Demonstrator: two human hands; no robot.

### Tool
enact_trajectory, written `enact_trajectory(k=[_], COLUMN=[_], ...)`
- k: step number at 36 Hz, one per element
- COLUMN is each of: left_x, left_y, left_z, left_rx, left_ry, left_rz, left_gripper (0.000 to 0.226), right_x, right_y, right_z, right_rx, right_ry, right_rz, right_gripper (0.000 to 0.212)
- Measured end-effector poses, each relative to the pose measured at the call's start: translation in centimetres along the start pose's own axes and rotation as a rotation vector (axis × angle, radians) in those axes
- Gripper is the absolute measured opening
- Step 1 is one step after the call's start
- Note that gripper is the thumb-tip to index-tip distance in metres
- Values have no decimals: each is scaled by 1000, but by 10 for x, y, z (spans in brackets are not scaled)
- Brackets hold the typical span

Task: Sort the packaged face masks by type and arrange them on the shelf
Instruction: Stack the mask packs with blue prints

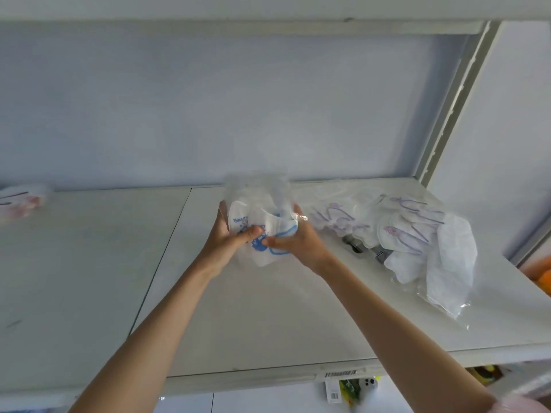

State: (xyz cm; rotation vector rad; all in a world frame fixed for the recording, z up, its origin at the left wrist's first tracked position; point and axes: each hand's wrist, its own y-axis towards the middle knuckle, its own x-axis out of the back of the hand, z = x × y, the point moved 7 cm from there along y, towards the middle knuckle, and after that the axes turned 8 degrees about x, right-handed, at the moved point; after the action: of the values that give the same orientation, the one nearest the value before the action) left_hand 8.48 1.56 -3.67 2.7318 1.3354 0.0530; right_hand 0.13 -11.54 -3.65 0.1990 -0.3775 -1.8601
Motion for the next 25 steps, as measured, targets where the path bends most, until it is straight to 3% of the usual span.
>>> enact_trajectory(k=[4,7,12,15,19,21,25], left_x=[-2,-1,-3,-2,10,16,12], left_y=[-5,-7,-6,-5,-6,-6,-4], left_z=[6,14,15,11,22,21,7], left_rx=[16,9,-10,-5,30,19,-42], left_ry=[22,17,-68,-68,-8,29,43], left_rz=[22,-23,-178,-284,-359,-371,-328], left_gripper=[58,59,86,65,29,16,19], right_x=[8,10,2,-2,-2,6,9], right_y=[-8,-13,-9,-5,-13,-16,-12], right_z=[-16,-23,-17,-16,-25,-32,-26], right_rx=[5,11,28,6,-19,-80,-81], right_ry=[-14,-180,-265,-296,-425,-411,-426], right_rz=[-91,-62,-22,-13,164,104,-33], right_gripper=[61,54,48,53,71,78,63])
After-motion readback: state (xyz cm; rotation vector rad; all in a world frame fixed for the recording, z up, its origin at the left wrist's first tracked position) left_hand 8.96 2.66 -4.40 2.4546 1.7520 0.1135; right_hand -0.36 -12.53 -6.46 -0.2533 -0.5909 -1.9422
